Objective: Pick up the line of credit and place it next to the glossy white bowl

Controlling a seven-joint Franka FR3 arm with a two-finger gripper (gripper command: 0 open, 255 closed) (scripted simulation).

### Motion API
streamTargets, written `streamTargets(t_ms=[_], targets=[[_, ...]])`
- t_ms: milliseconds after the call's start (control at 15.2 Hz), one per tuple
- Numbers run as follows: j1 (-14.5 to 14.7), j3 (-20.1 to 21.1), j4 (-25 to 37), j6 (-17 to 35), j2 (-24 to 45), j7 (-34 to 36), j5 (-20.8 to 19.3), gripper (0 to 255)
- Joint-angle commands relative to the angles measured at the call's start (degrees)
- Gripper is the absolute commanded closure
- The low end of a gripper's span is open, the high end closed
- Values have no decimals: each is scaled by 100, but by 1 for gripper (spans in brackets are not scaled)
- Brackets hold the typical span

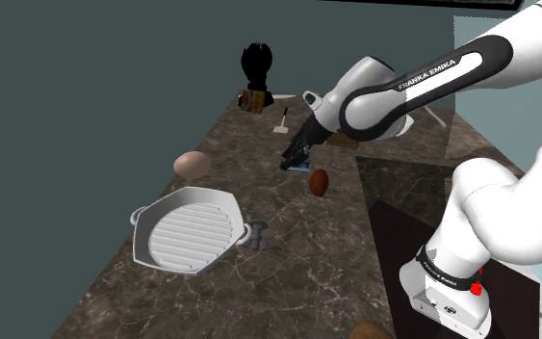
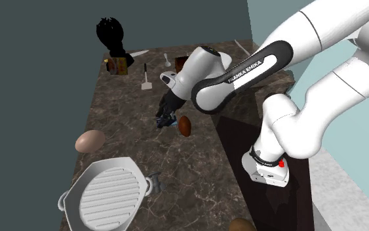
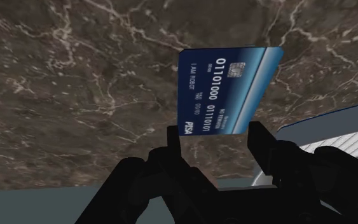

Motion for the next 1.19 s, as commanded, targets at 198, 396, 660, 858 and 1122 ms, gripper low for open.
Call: streamTargets(t_ms=[198,396,660,858,1122], targets=[[-297,240,180,-486,-278,280,-256,255],[-423,343,309,-767,-424,415,-373,255],[-552,447,498,-1128,-590,570,-500,255],[-779,116,257,-1410,-1039,207,-639,255],[-1152,-348,48,-1842,-1561,-290,-881,255]])
